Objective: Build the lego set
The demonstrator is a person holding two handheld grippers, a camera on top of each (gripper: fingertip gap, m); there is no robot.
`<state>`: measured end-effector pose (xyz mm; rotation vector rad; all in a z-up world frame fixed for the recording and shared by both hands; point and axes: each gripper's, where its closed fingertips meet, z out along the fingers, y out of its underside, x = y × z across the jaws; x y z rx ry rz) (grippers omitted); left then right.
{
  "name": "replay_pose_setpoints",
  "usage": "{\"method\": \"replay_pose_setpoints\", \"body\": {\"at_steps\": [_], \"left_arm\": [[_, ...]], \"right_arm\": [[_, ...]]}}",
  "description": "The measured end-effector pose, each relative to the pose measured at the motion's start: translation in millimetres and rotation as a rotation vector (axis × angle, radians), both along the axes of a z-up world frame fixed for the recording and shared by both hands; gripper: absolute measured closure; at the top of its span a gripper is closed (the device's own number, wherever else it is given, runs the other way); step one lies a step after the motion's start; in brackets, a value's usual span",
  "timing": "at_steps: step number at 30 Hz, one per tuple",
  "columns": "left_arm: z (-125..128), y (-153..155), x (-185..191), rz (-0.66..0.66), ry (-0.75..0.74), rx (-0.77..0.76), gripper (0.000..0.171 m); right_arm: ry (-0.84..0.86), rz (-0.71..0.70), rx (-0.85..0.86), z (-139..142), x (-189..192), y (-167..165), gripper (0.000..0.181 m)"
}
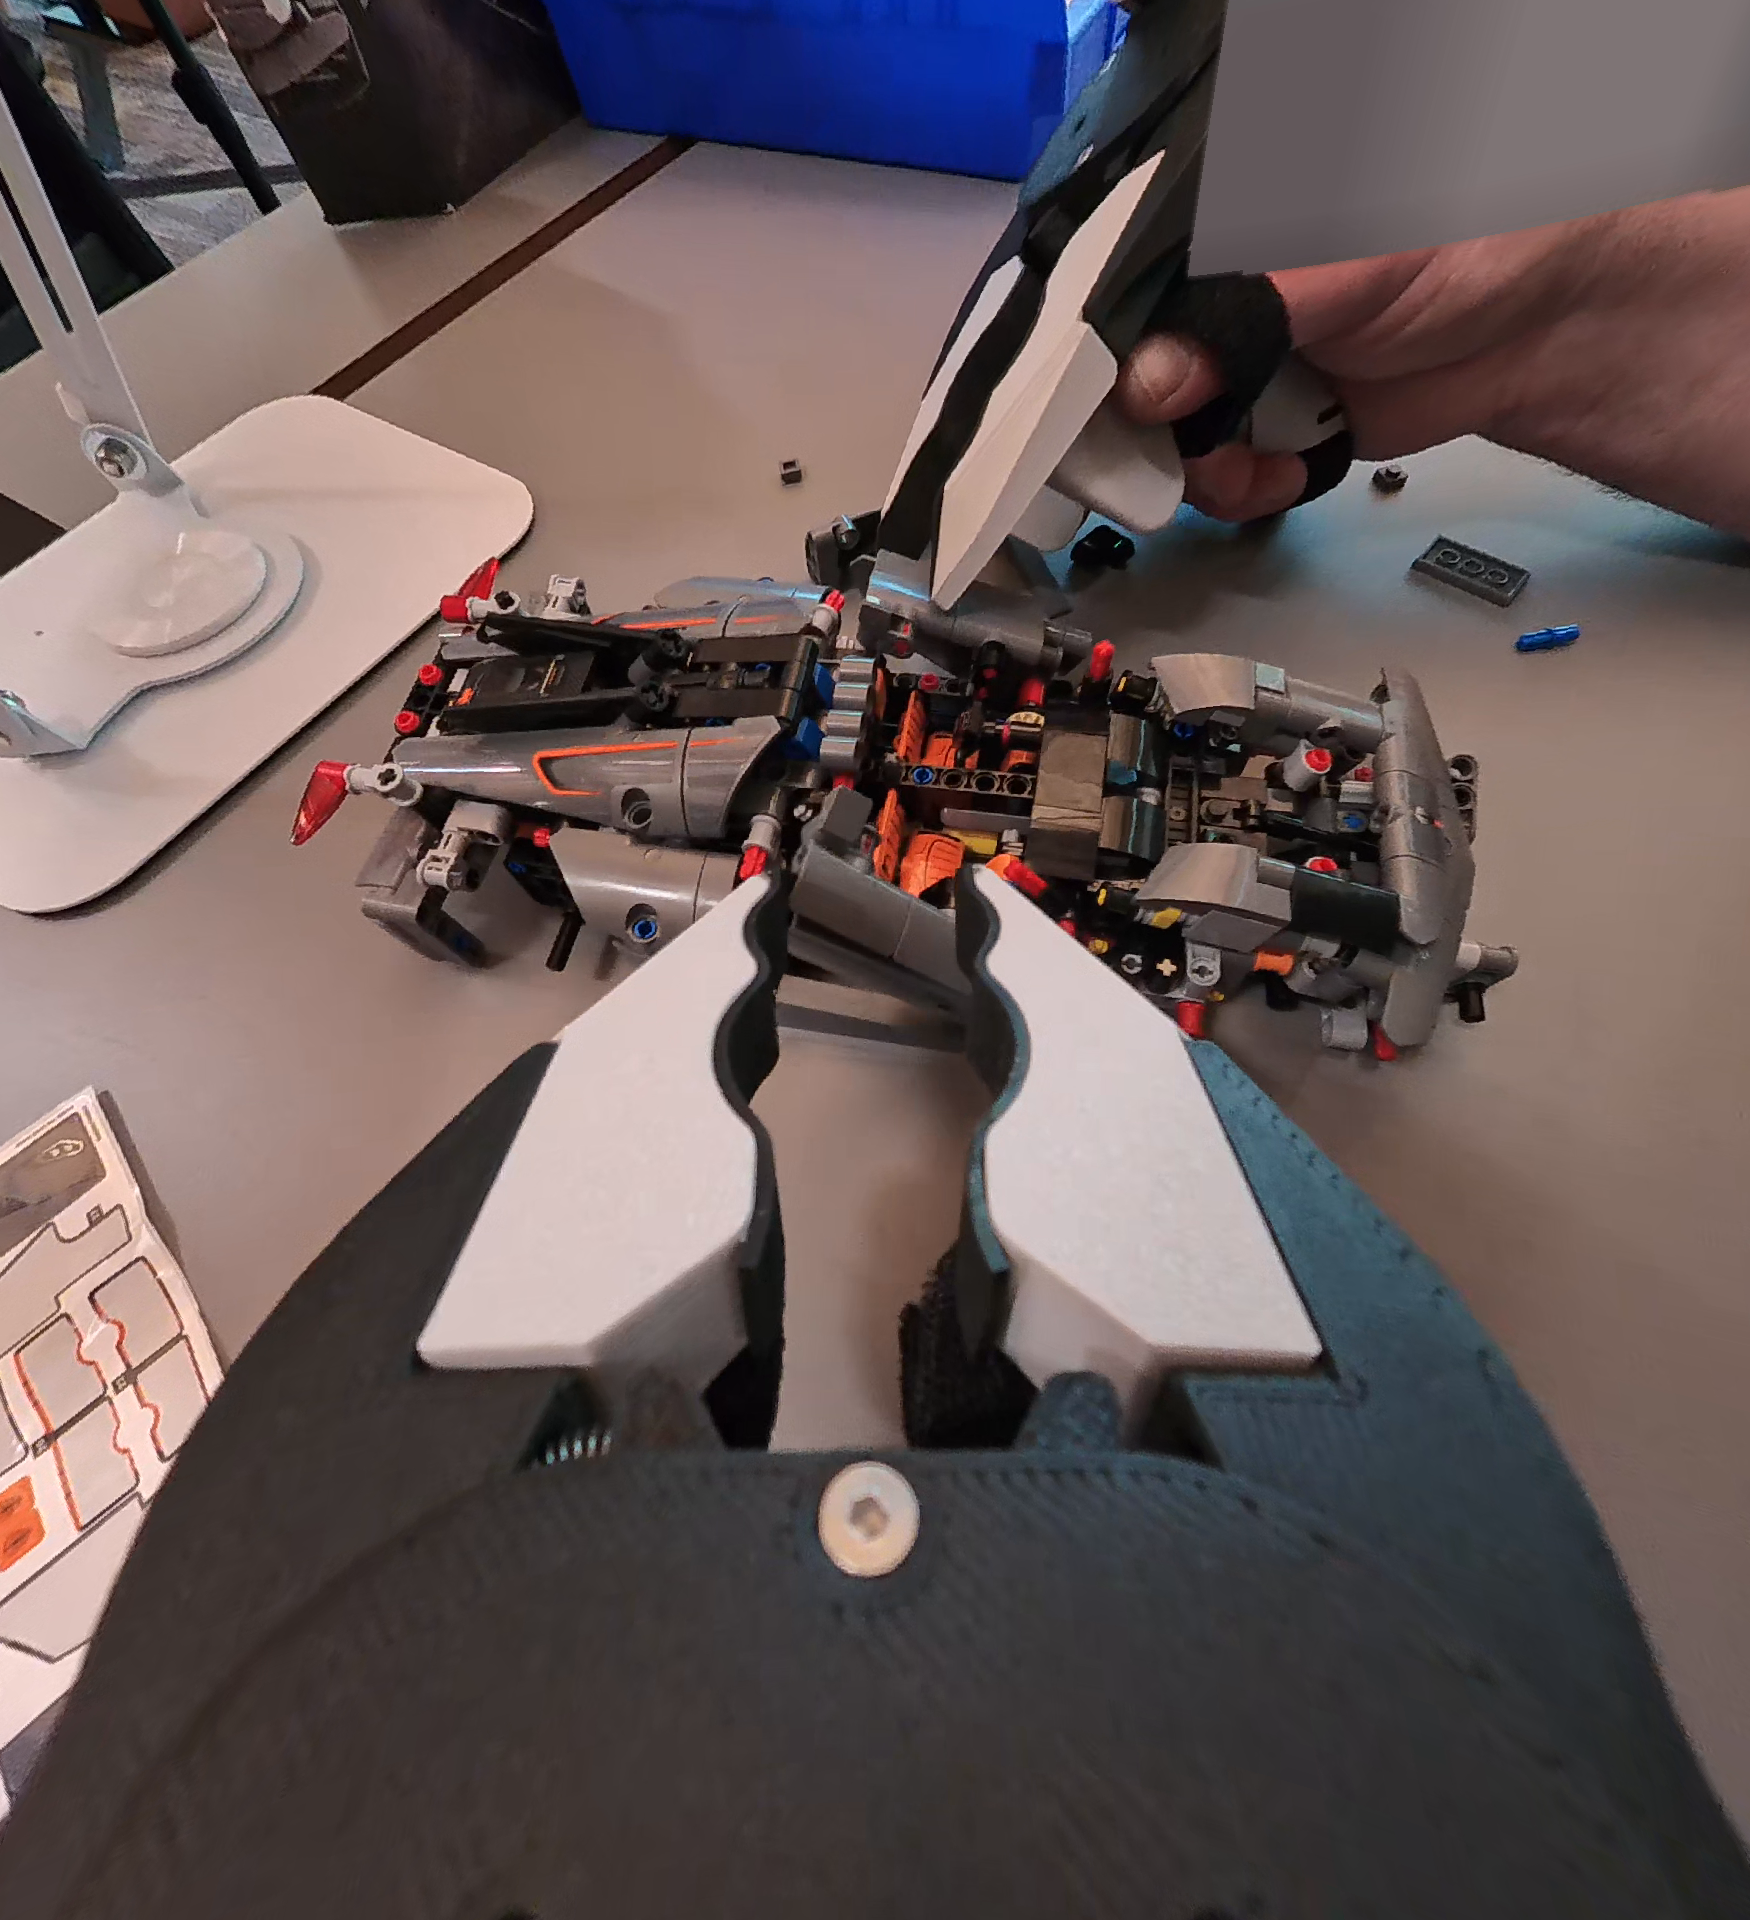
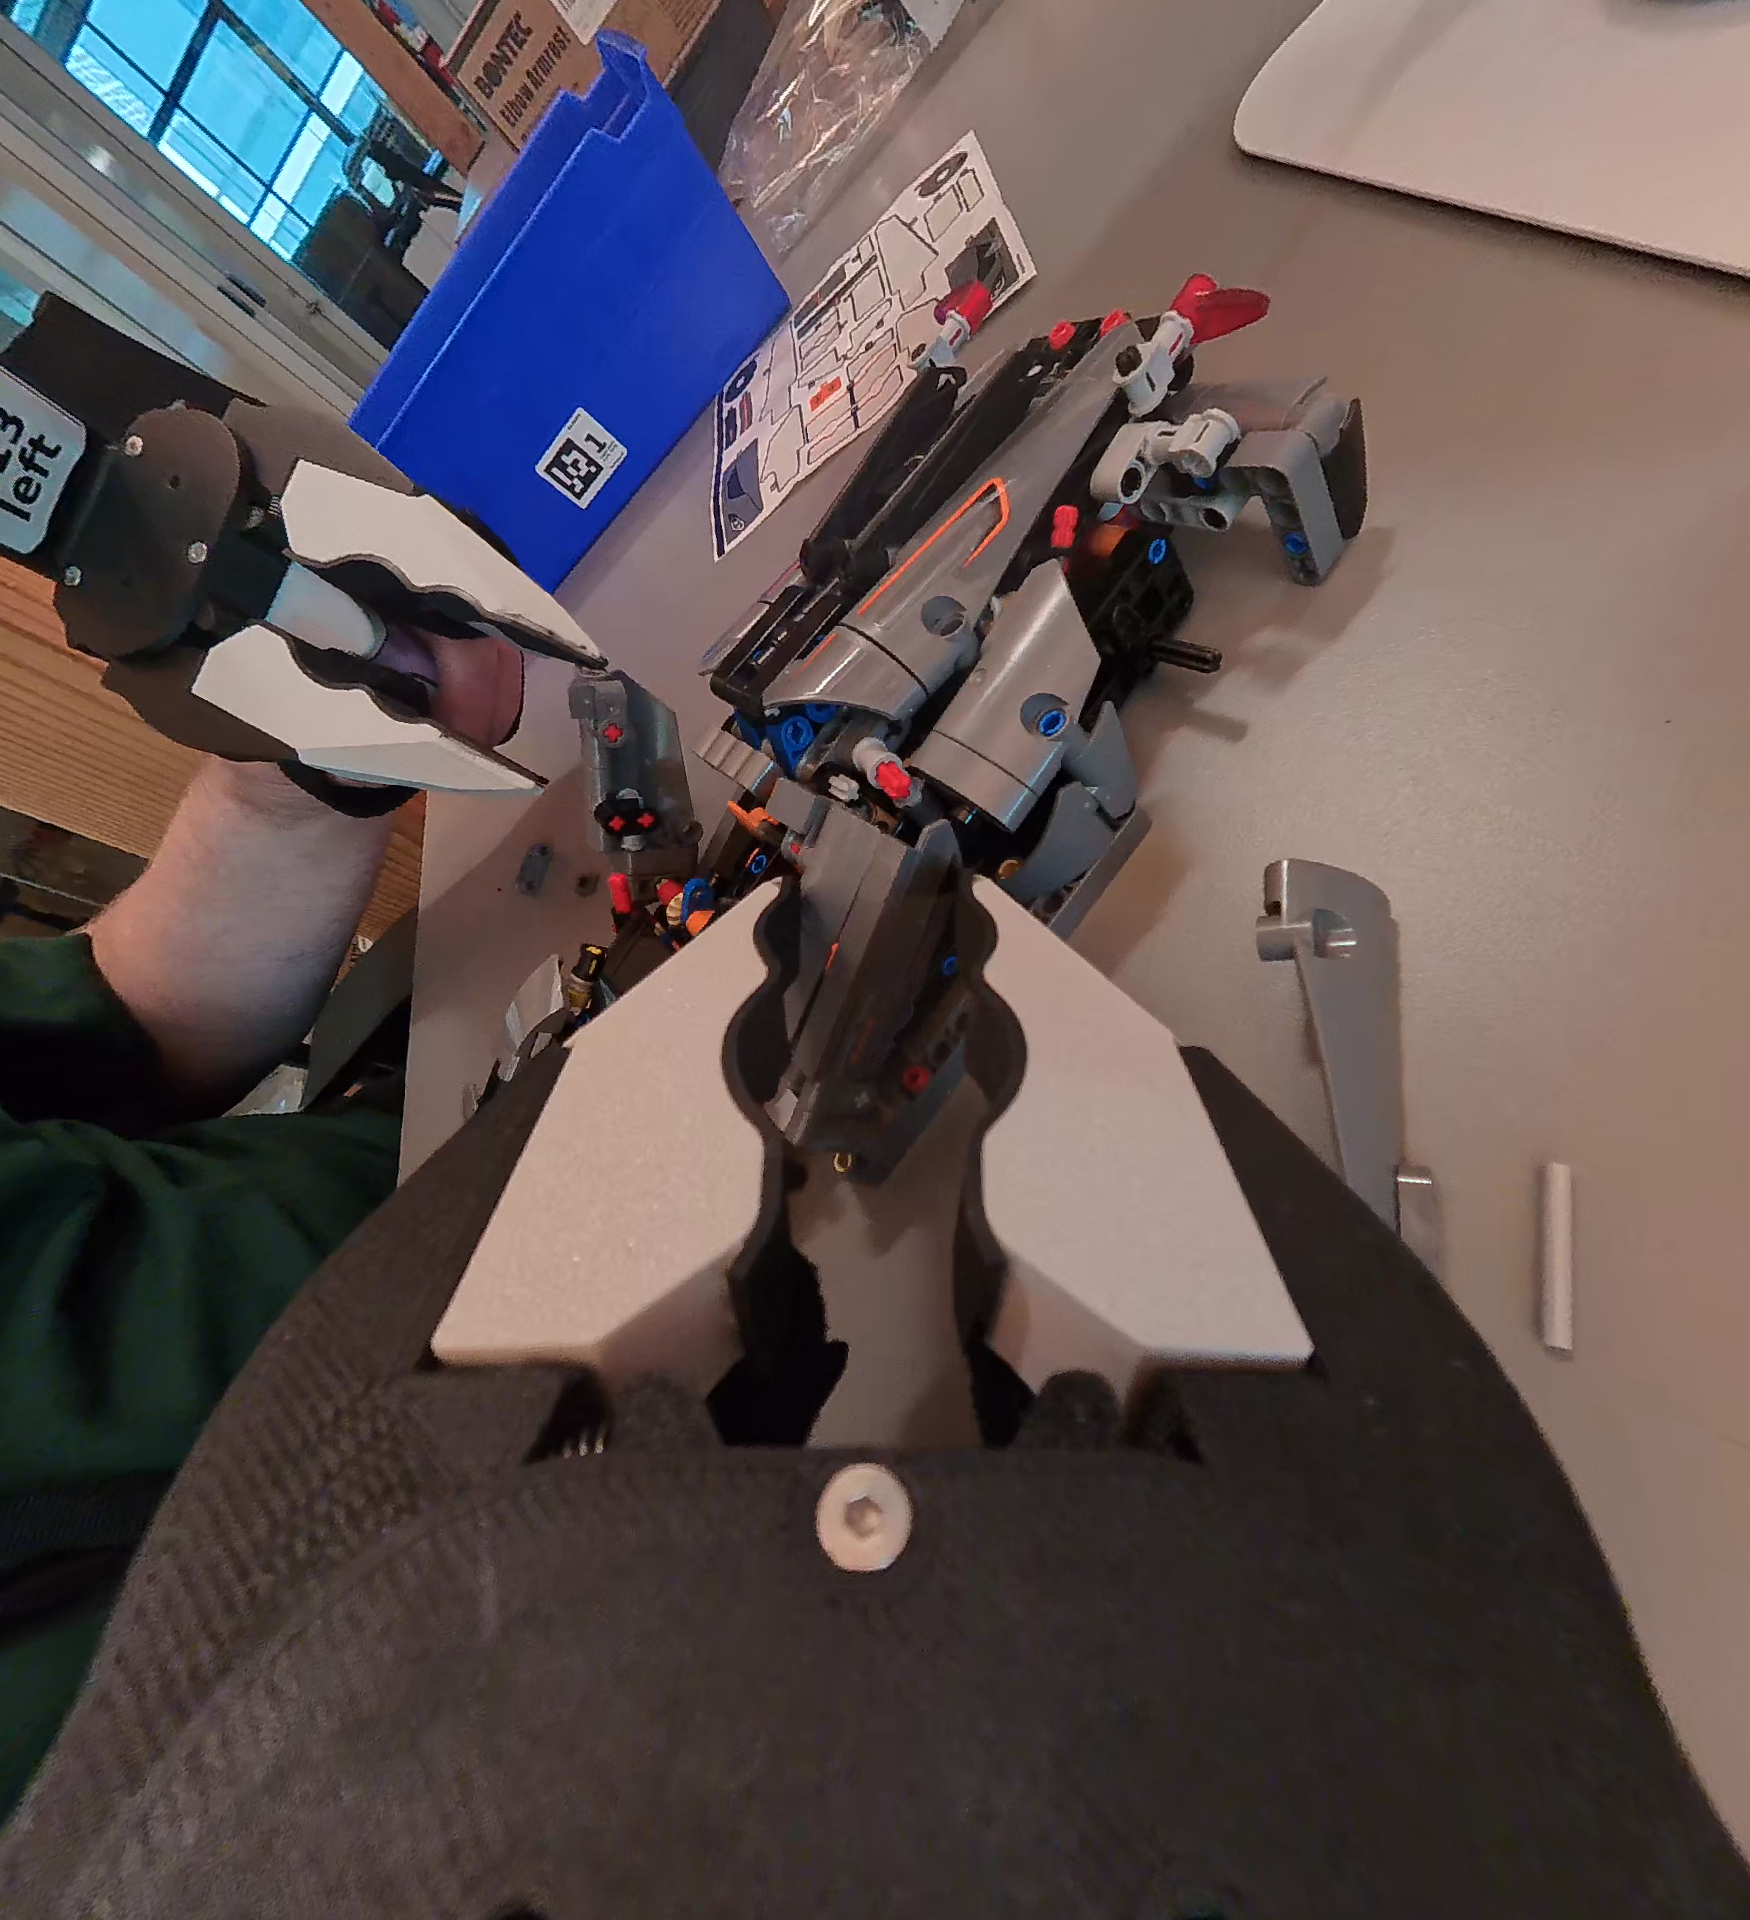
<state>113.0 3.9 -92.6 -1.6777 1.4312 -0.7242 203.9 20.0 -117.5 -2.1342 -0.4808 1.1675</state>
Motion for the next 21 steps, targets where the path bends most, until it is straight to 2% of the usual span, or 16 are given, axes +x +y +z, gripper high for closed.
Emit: {"method": "replay_pose_setpoints", "body": {"at_steps": [21], "left_arm": [[3.6, -11.5, 0.0, -0.036, 0.019, 0.055, 0.144]], "right_arm": [[0.004, 0.034, 0.007, 5.5, 0.7, -6.1, 0.157]]}}
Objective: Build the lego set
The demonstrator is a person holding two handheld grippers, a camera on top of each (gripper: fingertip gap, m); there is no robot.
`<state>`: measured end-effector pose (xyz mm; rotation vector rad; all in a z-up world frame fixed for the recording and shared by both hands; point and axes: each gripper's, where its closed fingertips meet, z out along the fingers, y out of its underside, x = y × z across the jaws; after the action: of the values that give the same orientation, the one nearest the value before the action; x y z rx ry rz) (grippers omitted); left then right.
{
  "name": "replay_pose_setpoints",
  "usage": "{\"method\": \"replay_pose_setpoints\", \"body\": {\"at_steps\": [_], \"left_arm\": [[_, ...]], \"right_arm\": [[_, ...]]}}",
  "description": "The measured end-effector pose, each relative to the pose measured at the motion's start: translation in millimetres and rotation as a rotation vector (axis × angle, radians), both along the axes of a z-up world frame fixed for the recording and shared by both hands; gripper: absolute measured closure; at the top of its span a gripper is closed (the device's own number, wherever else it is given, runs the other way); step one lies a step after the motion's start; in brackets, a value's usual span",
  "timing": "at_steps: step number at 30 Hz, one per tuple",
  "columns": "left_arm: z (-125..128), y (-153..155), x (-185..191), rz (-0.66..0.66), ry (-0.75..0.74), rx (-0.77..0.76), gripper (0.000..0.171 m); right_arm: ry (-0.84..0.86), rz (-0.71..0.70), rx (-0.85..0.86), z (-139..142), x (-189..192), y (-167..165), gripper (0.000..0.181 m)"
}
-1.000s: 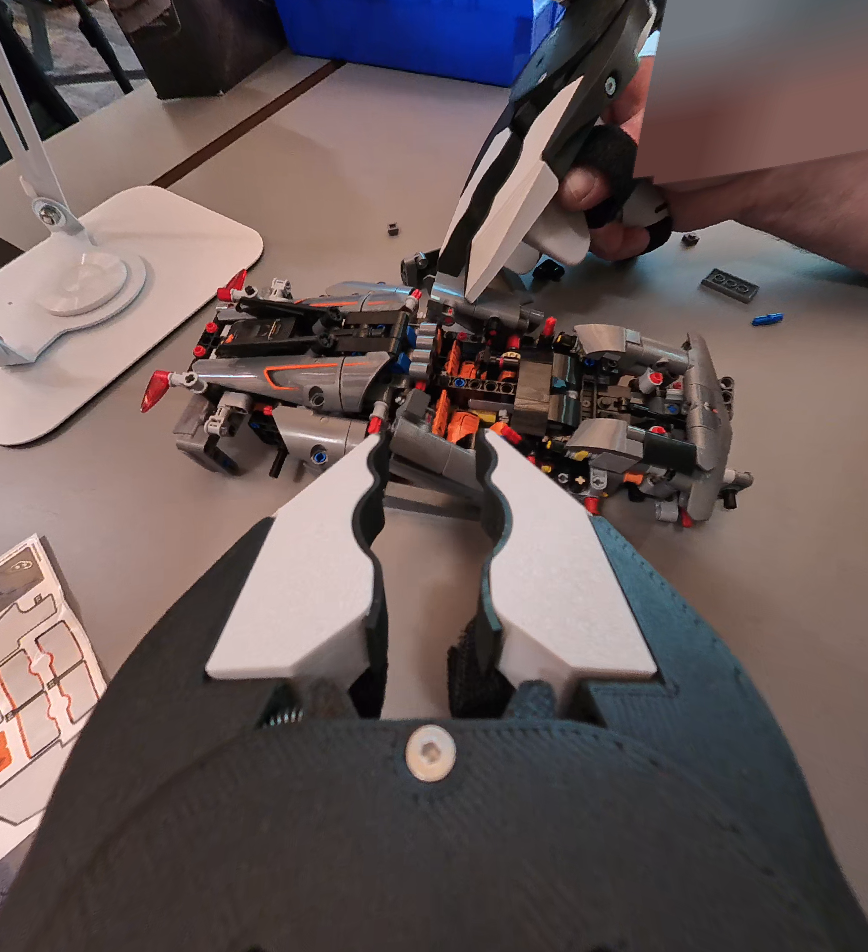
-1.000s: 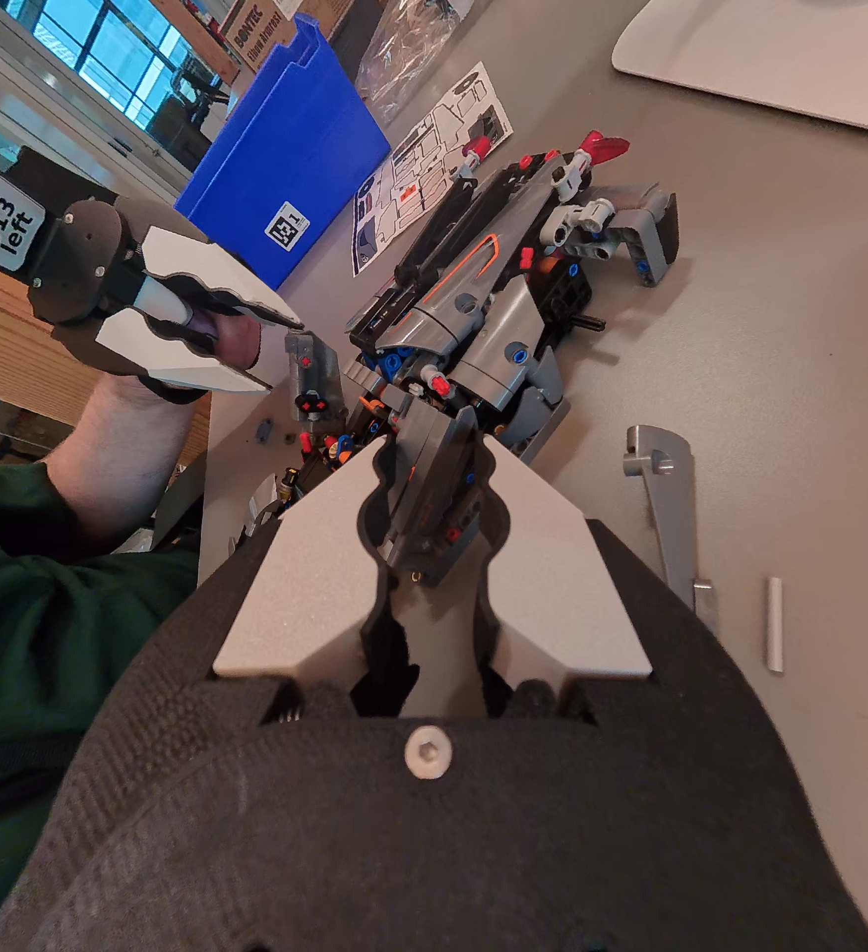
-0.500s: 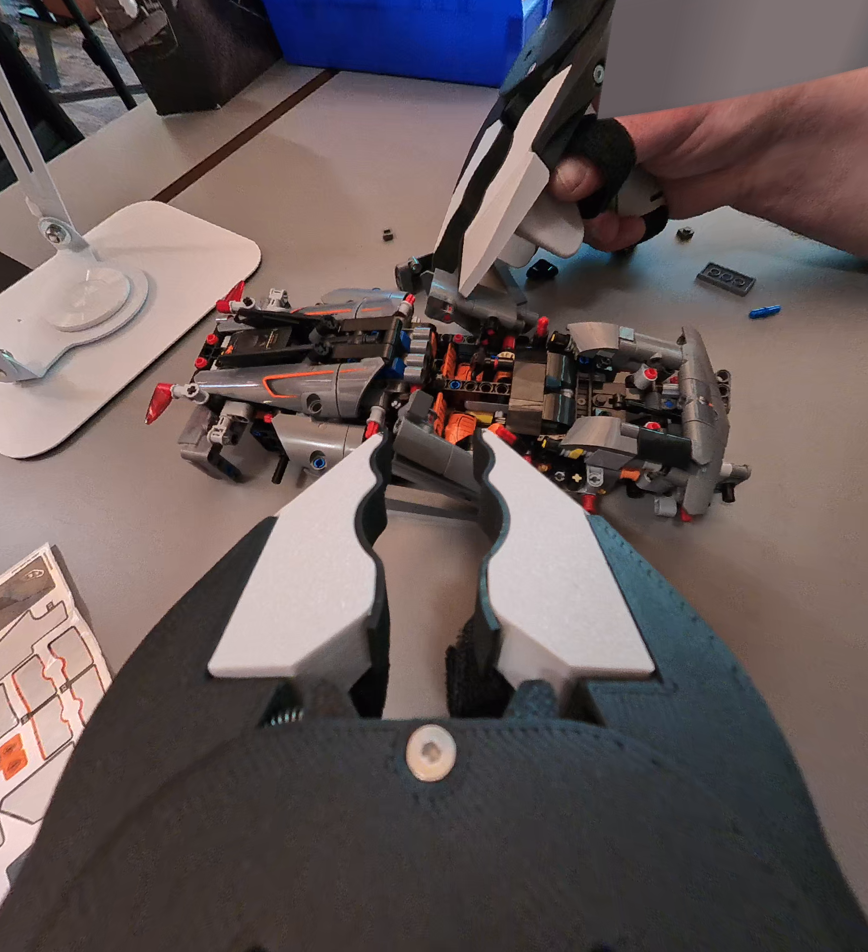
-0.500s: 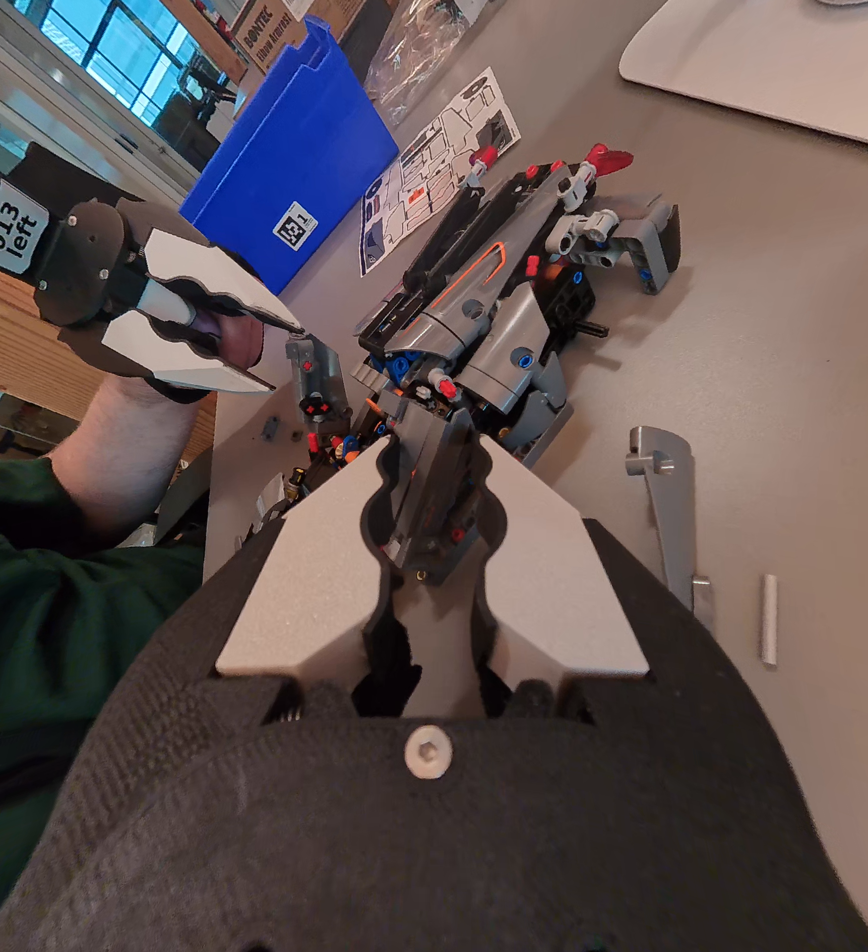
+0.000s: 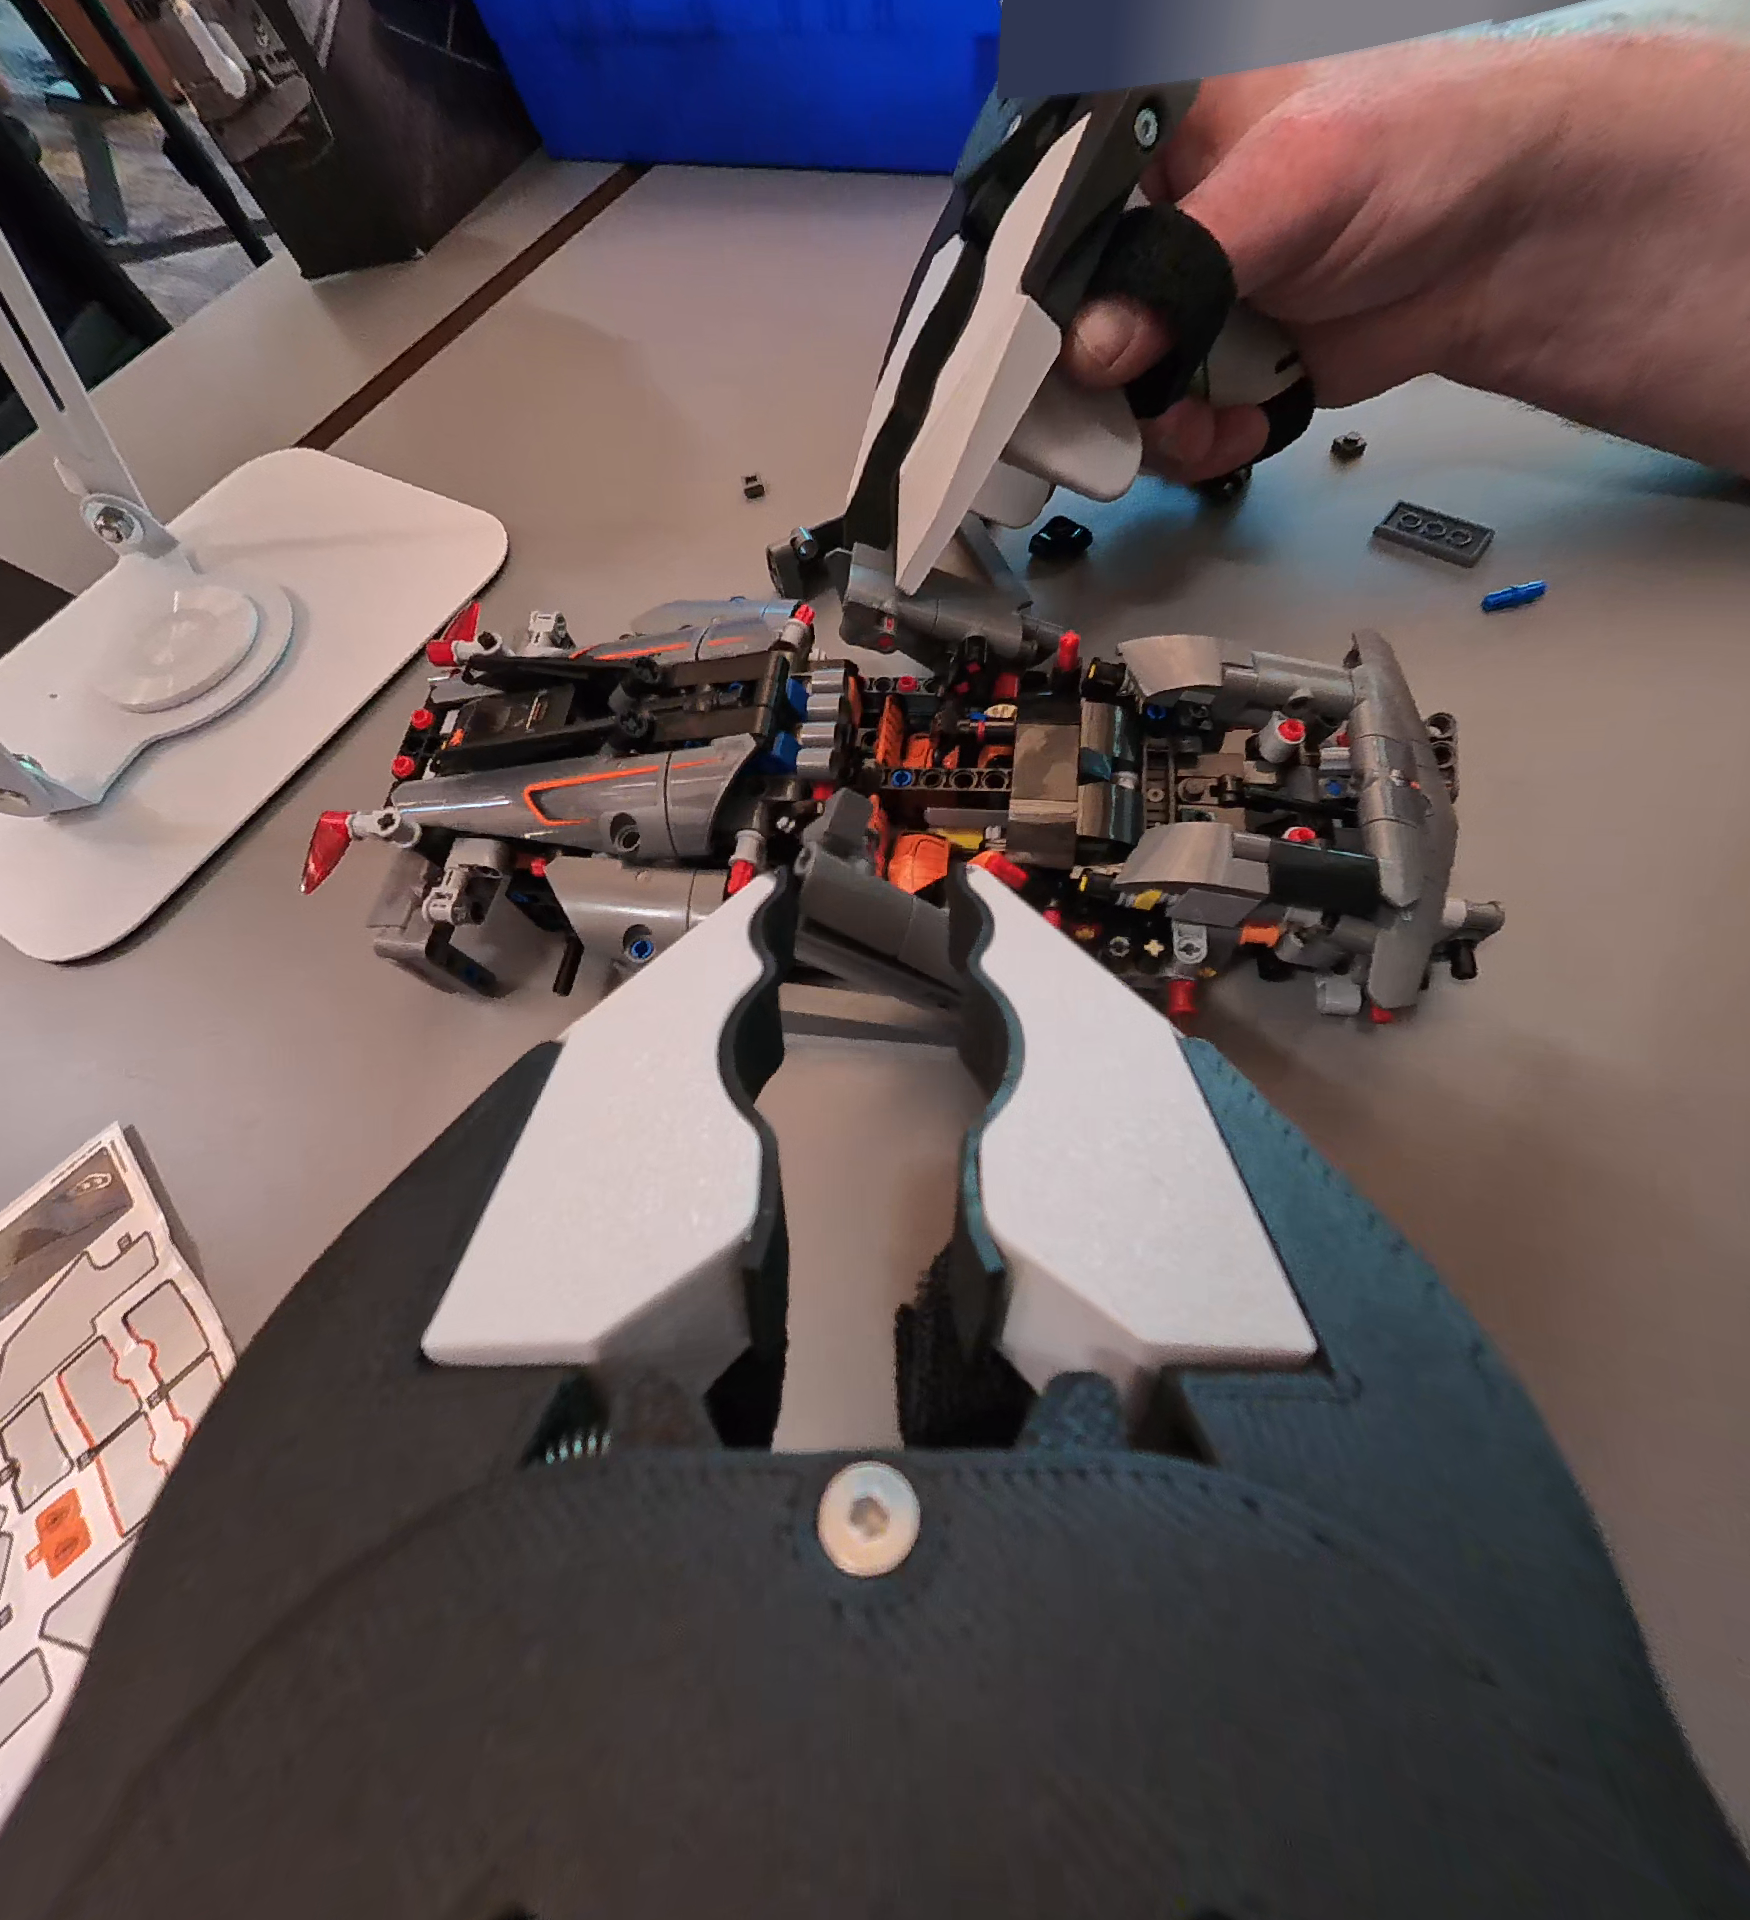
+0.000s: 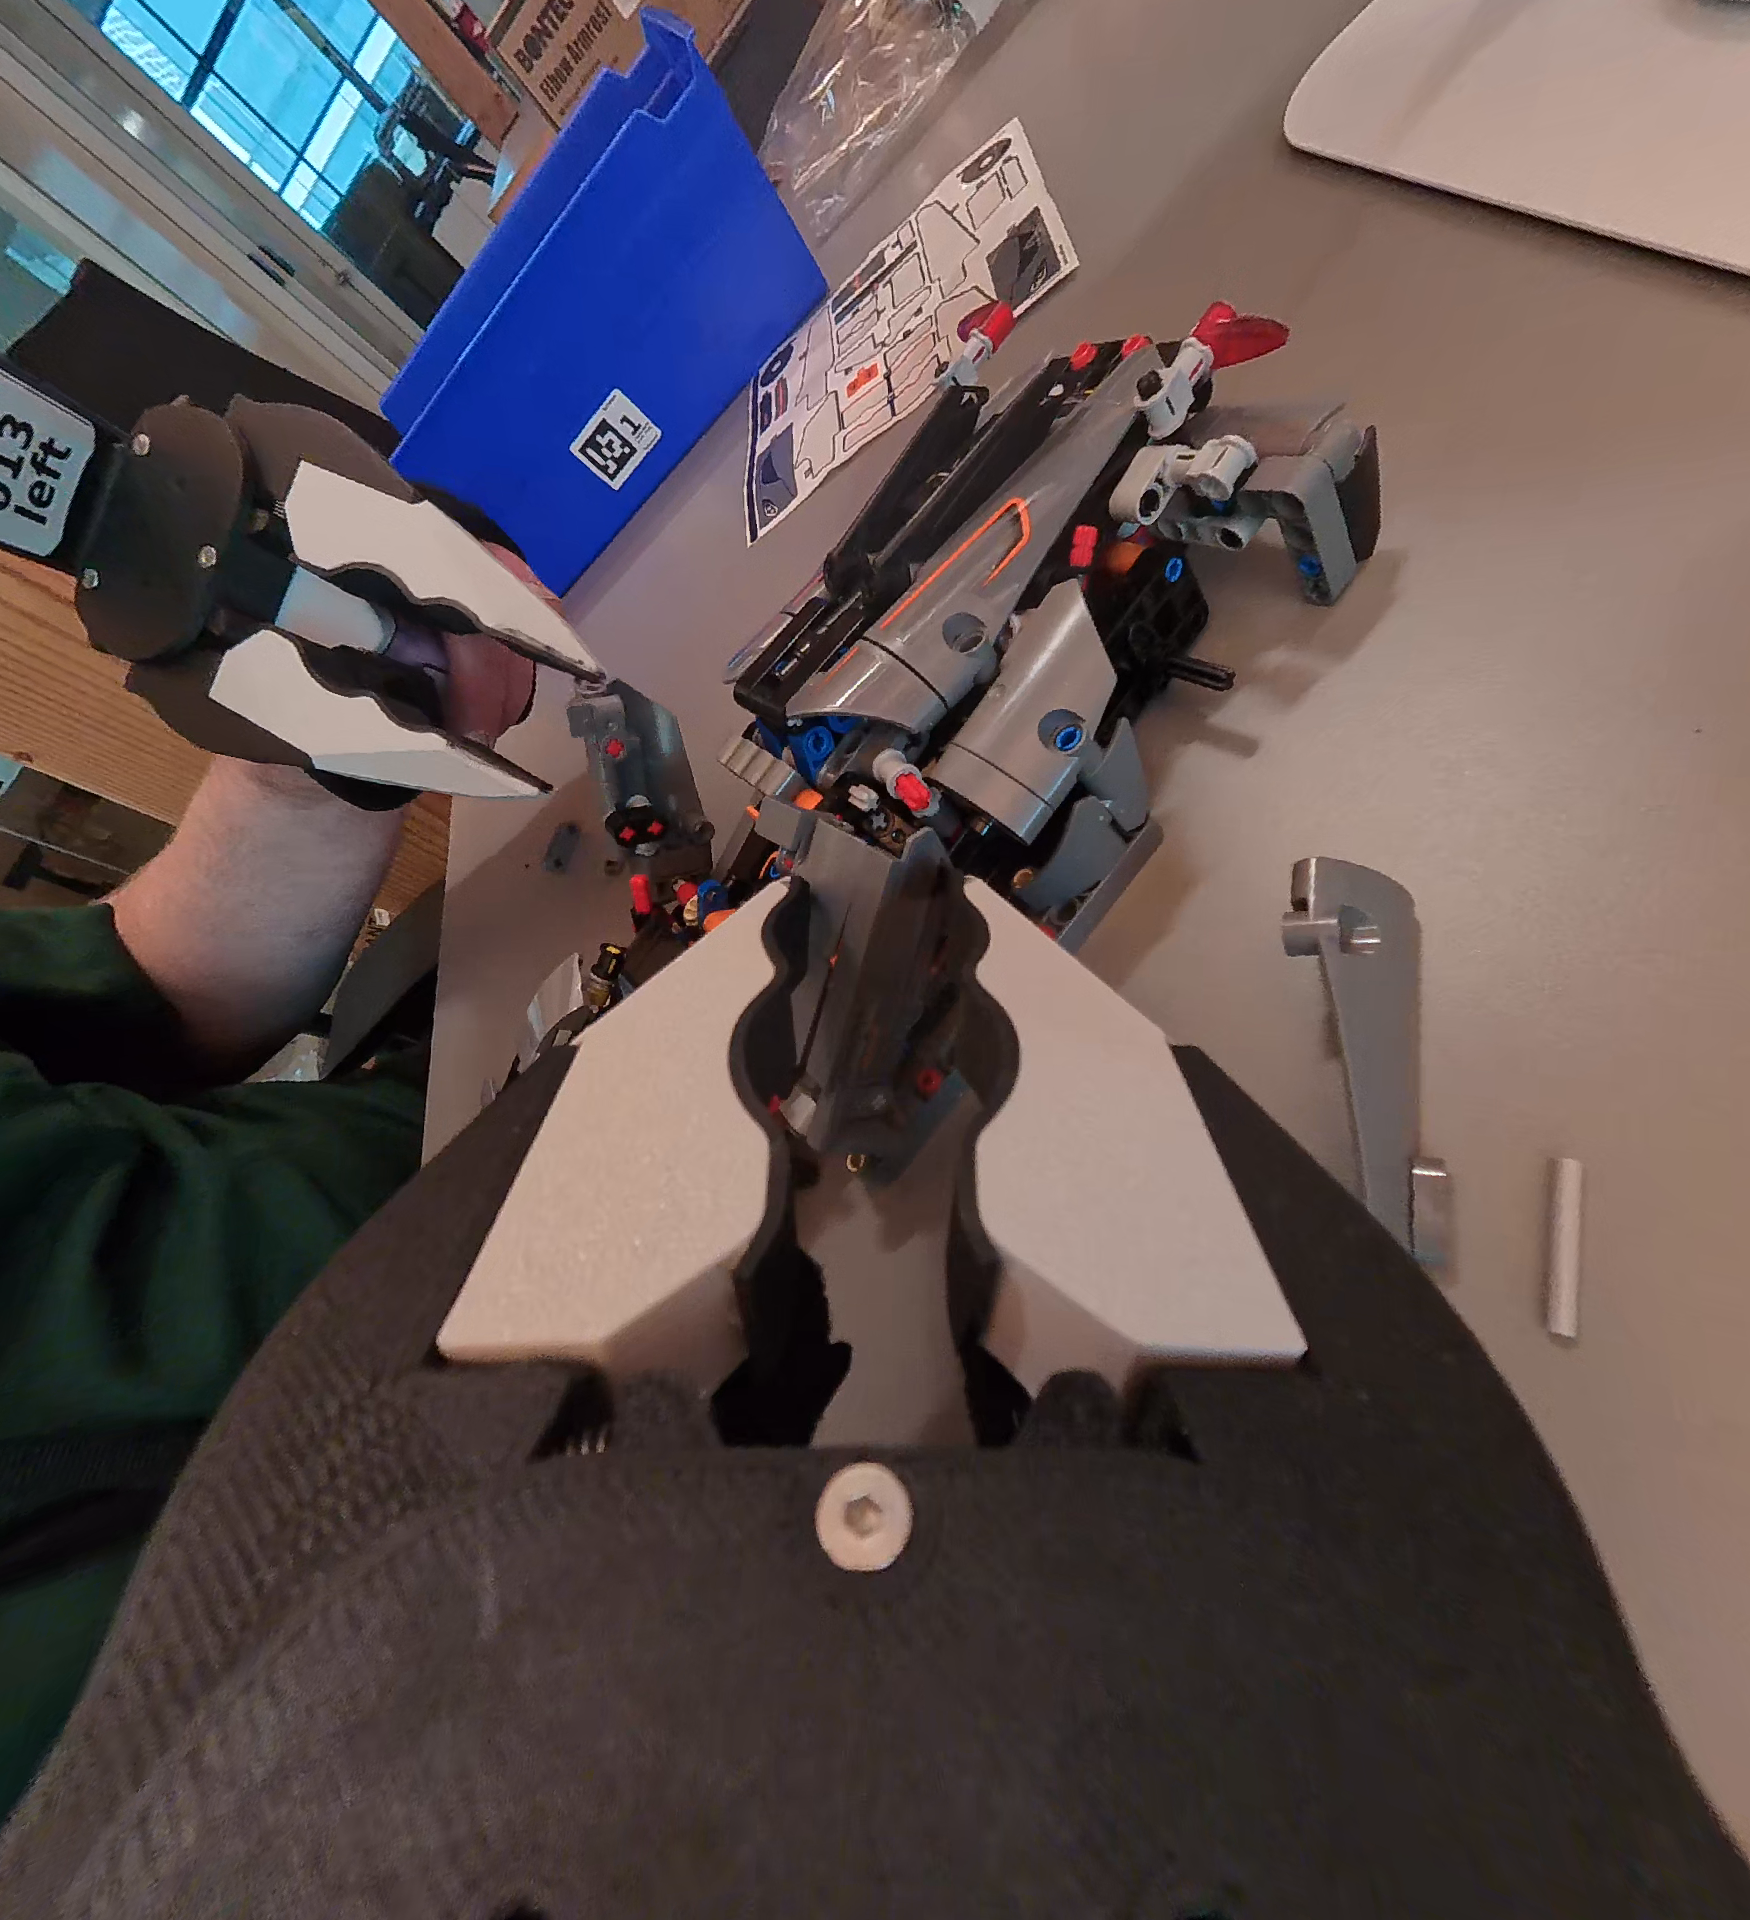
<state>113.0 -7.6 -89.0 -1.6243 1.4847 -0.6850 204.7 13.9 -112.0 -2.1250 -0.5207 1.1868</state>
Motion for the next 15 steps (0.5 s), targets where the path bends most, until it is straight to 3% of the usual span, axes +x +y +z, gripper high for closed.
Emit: {"method": "replay_pose_setpoints", "body": {"at_steps": [11, 15], "left_arm": [[-5.5, 4.9, -1.7, 0.028, -0.023, -0.085, 0.135], [-3.7, -4.1, 2.6, -0.016, -0.025, -0.073, 0.143]], "right_arm": [[0.006, 0.004, 0.002, 1.6, 0.1, -0.5, 0.157], [0.009, 0.011, 0.006, 3.2, 0.6, -1.6, 0.158]]}}
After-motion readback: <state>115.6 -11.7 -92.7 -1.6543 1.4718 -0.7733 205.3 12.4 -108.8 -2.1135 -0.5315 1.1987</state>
